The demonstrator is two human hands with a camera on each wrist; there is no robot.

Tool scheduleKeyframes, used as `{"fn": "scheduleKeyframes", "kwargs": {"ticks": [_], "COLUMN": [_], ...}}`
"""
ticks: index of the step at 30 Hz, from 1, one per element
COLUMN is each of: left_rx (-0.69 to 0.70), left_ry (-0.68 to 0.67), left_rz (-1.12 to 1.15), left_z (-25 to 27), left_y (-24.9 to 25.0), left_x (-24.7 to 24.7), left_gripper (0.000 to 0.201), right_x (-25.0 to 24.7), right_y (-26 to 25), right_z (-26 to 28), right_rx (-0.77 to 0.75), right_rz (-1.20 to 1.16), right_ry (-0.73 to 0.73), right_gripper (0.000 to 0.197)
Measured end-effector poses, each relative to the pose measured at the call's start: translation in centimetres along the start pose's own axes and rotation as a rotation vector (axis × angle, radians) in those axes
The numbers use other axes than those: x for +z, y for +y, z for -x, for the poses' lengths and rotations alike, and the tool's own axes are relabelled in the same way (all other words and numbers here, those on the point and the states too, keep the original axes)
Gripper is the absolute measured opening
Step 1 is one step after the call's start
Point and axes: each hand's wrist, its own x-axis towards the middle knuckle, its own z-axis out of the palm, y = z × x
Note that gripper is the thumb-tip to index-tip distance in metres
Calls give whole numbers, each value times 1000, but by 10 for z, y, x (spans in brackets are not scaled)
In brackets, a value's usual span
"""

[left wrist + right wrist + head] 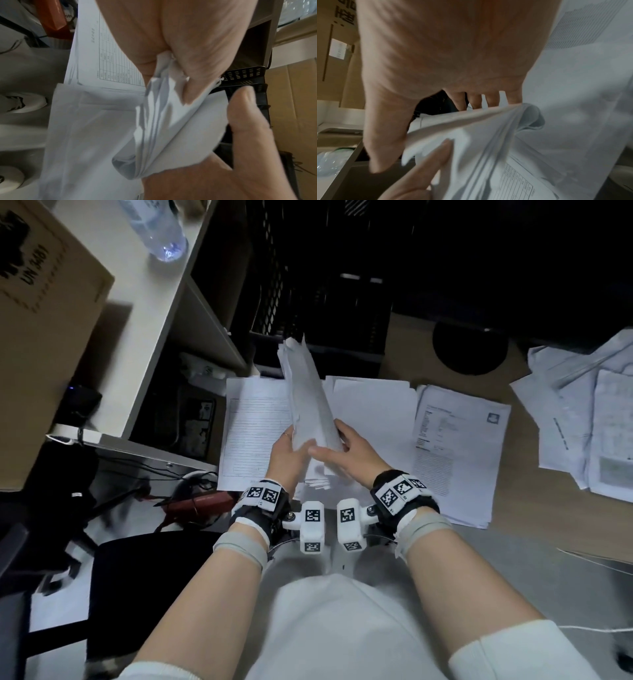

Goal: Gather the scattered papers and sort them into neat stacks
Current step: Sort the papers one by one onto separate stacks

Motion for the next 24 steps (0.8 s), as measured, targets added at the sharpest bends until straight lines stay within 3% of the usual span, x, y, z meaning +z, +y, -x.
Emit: {"fn": "scheduleKeyframes", "kwargs": {"ticks": [2, 5, 10, 17, 20, 22, 24], "left_rx": [43, 54, 54, 99, 135, 158, 171], "left_ry": [6, 77, 251, 402, 403, 434, 475], "left_rz": [-93, -112, -132, -146, -213, -249, -284], "left_z": [1, 3, -4, 0, 6, 8, 11], "left_y": [-2, -5, -25, -20, -17, -17, -20], "left_x": [-9, -24, -70, -115, -124, -130, -137], "left_gripper": [37, 34, 40, 45, 42, 42, 43], "right_x": [9, 19, 35, 55, 77, 100, 126], "right_y": [-3, 0, 18, -7, -24, -26, -26], "right_z": [-5, -13, -28, -37, -44, -53, -62], "right_rx": [56, 145, 239, 158, 54, -10, 31], "right_rz": [-23, -33, 160, 398, 516, 495, 307], "right_ry": [43, 227, 445, 775, 670, 402, 55], "right_gripper": [73, 13, 27, 33, 41, 46, 61]}}
